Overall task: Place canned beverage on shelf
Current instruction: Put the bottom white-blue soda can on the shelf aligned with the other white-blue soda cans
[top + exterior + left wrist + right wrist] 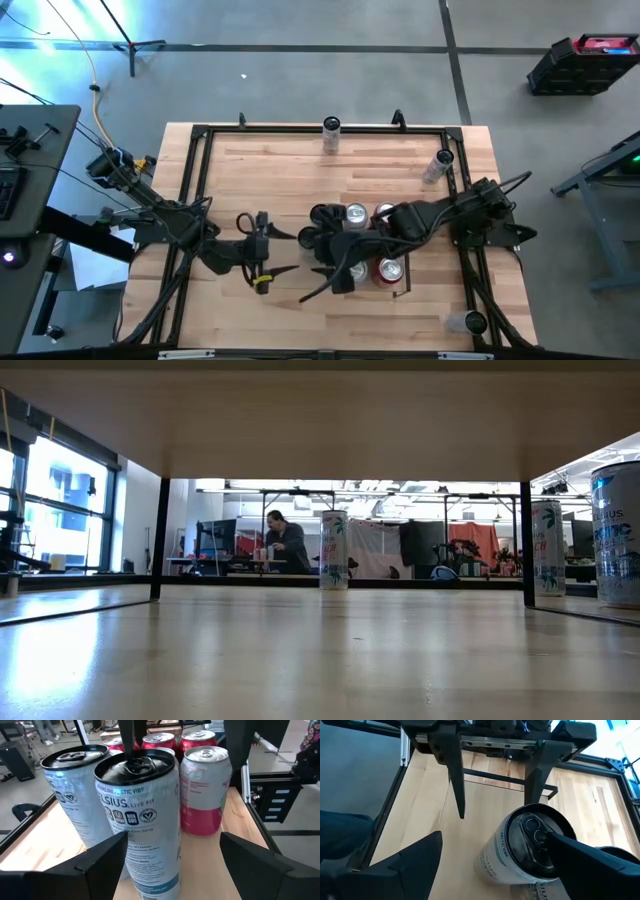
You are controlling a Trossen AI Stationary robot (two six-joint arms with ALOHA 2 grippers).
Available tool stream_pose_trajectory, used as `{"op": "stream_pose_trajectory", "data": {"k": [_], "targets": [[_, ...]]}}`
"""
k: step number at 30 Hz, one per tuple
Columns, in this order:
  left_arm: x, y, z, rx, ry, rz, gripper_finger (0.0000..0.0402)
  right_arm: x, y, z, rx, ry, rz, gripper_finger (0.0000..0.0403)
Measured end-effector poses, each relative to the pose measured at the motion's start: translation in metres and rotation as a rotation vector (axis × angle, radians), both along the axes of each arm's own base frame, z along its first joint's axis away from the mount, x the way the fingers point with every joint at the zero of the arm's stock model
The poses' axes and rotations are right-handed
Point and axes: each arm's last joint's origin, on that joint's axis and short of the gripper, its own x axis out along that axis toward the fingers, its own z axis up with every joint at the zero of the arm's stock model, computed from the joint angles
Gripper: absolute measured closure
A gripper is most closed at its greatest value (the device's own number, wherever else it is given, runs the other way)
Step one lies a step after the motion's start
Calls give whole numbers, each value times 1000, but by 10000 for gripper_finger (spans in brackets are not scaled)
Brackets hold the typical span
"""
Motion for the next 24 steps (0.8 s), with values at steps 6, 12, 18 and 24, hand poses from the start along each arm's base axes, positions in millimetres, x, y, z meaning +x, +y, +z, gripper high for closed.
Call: {"op": "stream_pose_trajectory", "data": {"k": [6, 12, 18, 24], "targets": [[6, 2, -3, -1, -2, 15, 94, -5, 9, 1, 16, 2, 5, 61], [16, 1, -9, 20, 9, -27, 94, -14, 16, 11, -44, -25, -19, 61], [12, -1, -7, 51, 6, -48, 94, -16, 17, 12, -67, -19, 0, 61], [-2, -3, 2, 66, -9, -33, 94, -15, 15, 12, -70, -13, 8, 61]]}}
